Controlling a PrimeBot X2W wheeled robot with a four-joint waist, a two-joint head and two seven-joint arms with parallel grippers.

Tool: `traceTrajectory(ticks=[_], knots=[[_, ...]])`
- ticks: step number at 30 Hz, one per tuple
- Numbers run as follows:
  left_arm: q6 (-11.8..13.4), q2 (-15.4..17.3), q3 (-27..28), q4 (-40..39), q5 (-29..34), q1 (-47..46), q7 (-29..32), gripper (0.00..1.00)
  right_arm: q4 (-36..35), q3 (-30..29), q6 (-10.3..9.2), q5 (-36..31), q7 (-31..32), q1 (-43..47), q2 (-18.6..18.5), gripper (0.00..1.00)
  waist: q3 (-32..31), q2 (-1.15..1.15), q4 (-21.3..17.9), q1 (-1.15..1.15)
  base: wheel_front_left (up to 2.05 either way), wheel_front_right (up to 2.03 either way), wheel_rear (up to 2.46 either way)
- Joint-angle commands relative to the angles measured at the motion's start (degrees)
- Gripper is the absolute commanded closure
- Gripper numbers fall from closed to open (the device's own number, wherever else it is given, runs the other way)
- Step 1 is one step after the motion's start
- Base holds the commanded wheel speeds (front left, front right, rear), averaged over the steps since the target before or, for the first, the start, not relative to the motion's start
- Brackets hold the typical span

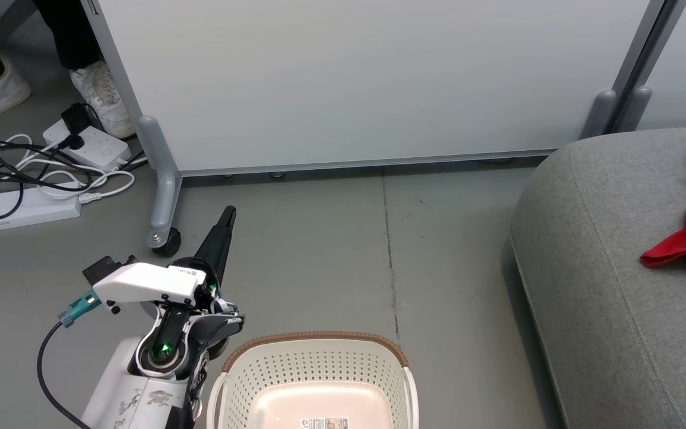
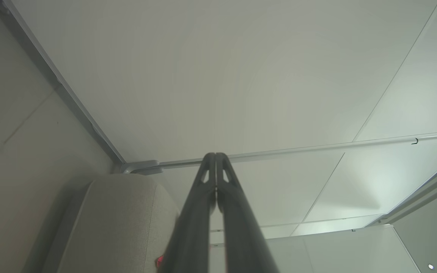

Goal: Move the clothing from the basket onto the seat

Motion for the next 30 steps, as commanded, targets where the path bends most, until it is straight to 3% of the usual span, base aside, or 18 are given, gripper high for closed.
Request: traceTrajectory(ticks=[1, 30], knots=[[-0.21, 0.23, 0.22, -0.02, 0.08, -0.80, 0.01, 1.00, -0.13, -0.05, 0.14, 0.39, -0.18, 0.68, -0.37, 1.00, 0.00, 0.00, 0.00, 0.00, 0.00, 0.00, 0.00], [-0.21, 0.23, 0.21, -0.05, 0.07, -0.77, 0.00, 1.00, -0.25, 0.83, 0.14, 1.12, -1.13, 0.89, -1.22, 1.00, 0.00, 0.00, 0.00, 0.00, 0.00, 0.00, 0.00]])
